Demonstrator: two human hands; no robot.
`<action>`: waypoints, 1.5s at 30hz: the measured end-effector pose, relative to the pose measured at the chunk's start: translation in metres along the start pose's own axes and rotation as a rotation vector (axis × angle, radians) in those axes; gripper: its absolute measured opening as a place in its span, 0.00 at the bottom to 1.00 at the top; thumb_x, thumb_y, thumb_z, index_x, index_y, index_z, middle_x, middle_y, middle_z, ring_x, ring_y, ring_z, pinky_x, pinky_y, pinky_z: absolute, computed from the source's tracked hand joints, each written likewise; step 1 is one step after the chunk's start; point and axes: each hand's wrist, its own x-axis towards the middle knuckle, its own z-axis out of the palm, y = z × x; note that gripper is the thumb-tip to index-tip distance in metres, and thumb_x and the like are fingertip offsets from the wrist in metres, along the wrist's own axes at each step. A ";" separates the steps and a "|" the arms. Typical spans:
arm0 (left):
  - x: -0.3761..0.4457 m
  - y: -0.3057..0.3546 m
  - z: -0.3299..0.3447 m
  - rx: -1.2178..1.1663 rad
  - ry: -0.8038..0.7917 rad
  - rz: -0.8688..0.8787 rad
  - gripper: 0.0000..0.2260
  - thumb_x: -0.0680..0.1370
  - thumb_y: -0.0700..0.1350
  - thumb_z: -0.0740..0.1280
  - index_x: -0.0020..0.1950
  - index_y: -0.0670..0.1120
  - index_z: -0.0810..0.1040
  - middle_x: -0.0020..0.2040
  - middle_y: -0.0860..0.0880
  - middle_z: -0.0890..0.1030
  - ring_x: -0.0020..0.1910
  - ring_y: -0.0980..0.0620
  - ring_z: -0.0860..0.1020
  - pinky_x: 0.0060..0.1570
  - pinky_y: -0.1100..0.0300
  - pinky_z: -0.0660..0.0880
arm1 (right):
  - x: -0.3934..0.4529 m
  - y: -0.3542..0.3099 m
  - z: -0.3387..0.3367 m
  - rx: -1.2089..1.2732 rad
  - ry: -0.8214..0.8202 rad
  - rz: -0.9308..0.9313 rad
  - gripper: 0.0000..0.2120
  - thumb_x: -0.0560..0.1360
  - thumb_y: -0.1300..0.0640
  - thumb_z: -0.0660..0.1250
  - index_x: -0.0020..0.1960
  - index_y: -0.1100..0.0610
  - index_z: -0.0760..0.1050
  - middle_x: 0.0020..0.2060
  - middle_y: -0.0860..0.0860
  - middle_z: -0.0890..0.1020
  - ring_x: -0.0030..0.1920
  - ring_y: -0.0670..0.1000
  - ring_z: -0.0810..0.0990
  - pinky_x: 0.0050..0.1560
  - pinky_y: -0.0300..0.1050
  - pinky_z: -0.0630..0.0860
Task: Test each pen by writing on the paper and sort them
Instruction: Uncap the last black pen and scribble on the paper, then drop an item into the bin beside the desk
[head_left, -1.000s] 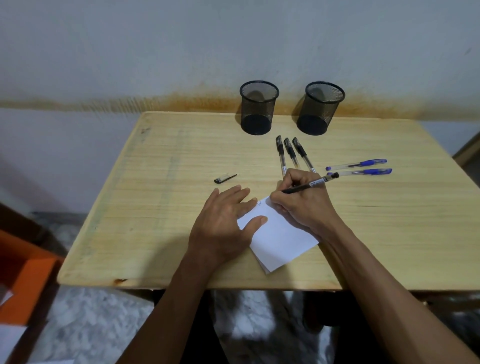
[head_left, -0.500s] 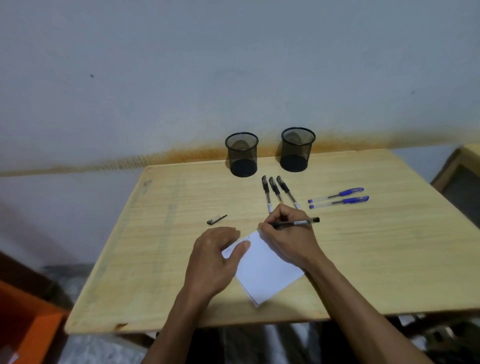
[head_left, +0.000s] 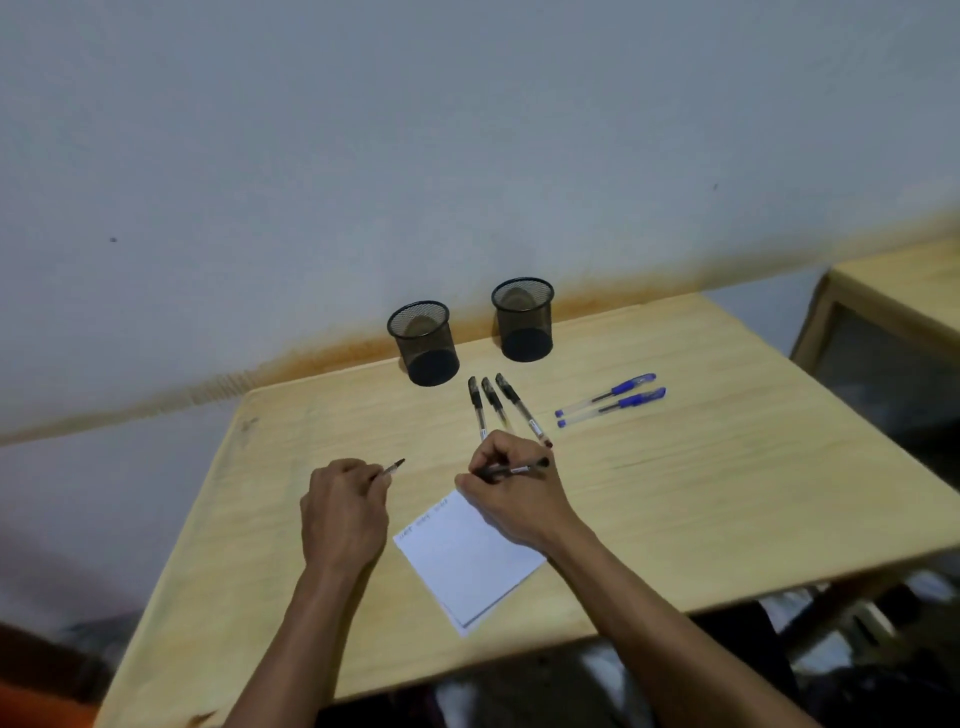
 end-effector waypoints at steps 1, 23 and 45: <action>0.001 0.001 0.001 -0.012 -0.011 -0.006 0.07 0.77 0.45 0.69 0.44 0.44 0.85 0.46 0.45 0.84 0.50 0.41 0.79 0.46 0.49 0.76 | 0.000 0.000 -0.001 0.014 -0.007 0.009 0.09 0.71 0.64 0.74 0.36 0.57 0.76 0.29 0.57 0.81 0.24 0.51 0.75 0.25 0.41 0.73; -0.052 0.089 -0.027 -0.584 -0.016 0.271 0.06 0.78 0.47 0.67 0.51 0.56 0.82 0.49 0.64 0.80 0.54 0.60 0.76 0.52 0.69 0.71 | -0.045 -0.048 -0.071 0.019 0.156 -0.137 0.03 0.74 0.51 0.76 0.44 0.51 0.85 0.56 0.42 0.82 0.60 0.38 0.79 0.53 0.50 0.82; -0.050 0.226 0.019 -0.650 -0.140 0.517 0.08 0.79 0.41 0.68 0.50 0.55 0.82 0.46 0.65 0.80 0.49 0.63 0.78 0.49 0.72 0.69 | -0.086 -0.043 -0.196 0.065 0.530 0.032 0.13 0.70 0.45 0.78 0.38 0.55 0.84 0.31 0.44 0.83 0.34 0.43 0.78 0.41 0.46 0.77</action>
